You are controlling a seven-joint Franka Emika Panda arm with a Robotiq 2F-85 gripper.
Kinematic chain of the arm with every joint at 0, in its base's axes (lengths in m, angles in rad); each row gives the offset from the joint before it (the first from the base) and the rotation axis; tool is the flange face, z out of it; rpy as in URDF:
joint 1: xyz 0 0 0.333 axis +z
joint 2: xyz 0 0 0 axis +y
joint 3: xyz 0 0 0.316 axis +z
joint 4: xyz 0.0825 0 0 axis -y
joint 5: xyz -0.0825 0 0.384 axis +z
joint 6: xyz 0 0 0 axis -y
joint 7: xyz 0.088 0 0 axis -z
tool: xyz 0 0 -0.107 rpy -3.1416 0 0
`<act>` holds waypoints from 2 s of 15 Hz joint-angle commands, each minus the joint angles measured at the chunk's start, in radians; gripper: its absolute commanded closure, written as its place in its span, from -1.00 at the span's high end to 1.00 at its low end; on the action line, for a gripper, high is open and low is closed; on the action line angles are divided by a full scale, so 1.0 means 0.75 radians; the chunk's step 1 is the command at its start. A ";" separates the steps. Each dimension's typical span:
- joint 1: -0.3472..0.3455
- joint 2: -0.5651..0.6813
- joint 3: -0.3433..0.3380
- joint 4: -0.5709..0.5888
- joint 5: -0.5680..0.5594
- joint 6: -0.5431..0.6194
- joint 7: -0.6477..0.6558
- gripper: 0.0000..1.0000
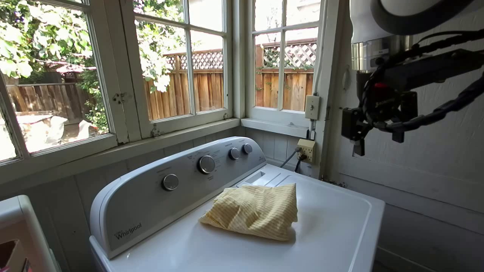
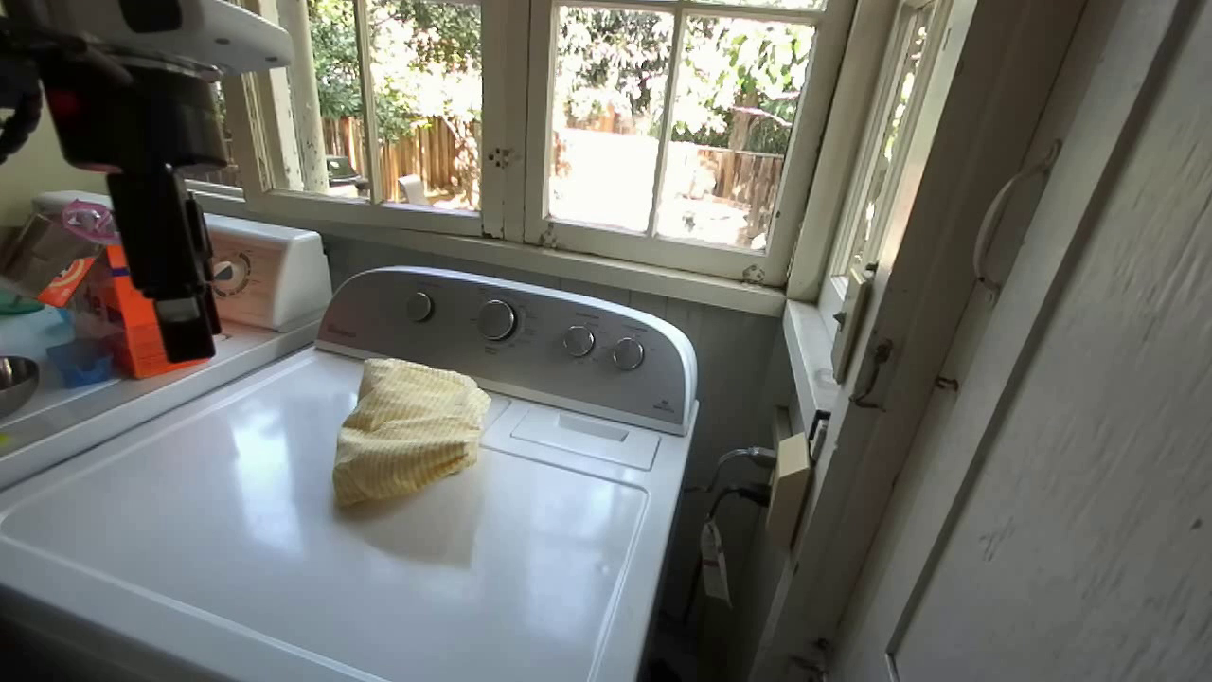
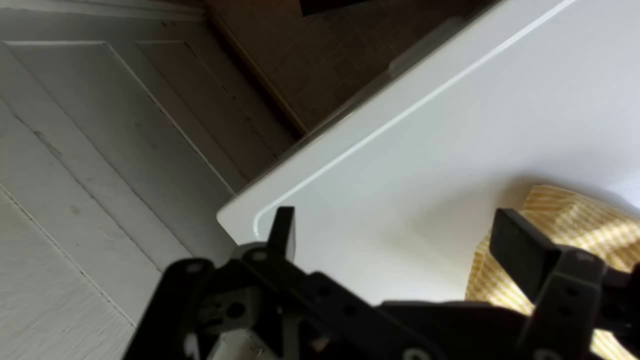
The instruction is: Switch on the light
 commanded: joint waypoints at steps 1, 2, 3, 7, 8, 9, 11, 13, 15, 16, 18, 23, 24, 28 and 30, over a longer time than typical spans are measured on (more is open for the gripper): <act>0.005 0.167 0.022 0.039 0.049 0.179 0.112 1.00; -0.009 0.219 0.026 0.058 0.056 0.240 0.152 1.00; -0.016 0.263 0.024 0.079 0.058 0.290 0.174 1.00; -0.092 0.432 0.034 0.205 0.013 0.473 0.334 1.00; -0.115 0.469 0.041 0.239 -0.004 0.510 0.379 1.00; -0.130 0.508 0.043 0.275 -0.019 0.534 0.417 1.00; -0.165 0.592 0.047 0.348 -0.065 0.594 0.502 1.00; -0.201 0.678 0.049 0.424 -0.133 0.640 0.595 1.00; -0.219 0.761 0.035 0.506 -0.195 0.658 0.683 1.00; -0.225 0.808 0.022 0.563 -0.225 0.651 0.724 1.00; -0.222 0.889 -0.005 0.657 -0.289 0.639 0.798 1.00; -0.177 1.061 -0.100 0.868 -0.419 0.645 0.925 1.00; -0.171 1.093 -0.117 0.911 -0.468 0.644 0.963 1.00; -0.125 1.203 -0.201 1.063 -0.593 0.640 1.061 1.00; -0.100 1.255 -0.246 1.130 -0.652 0.651 1.107 1.00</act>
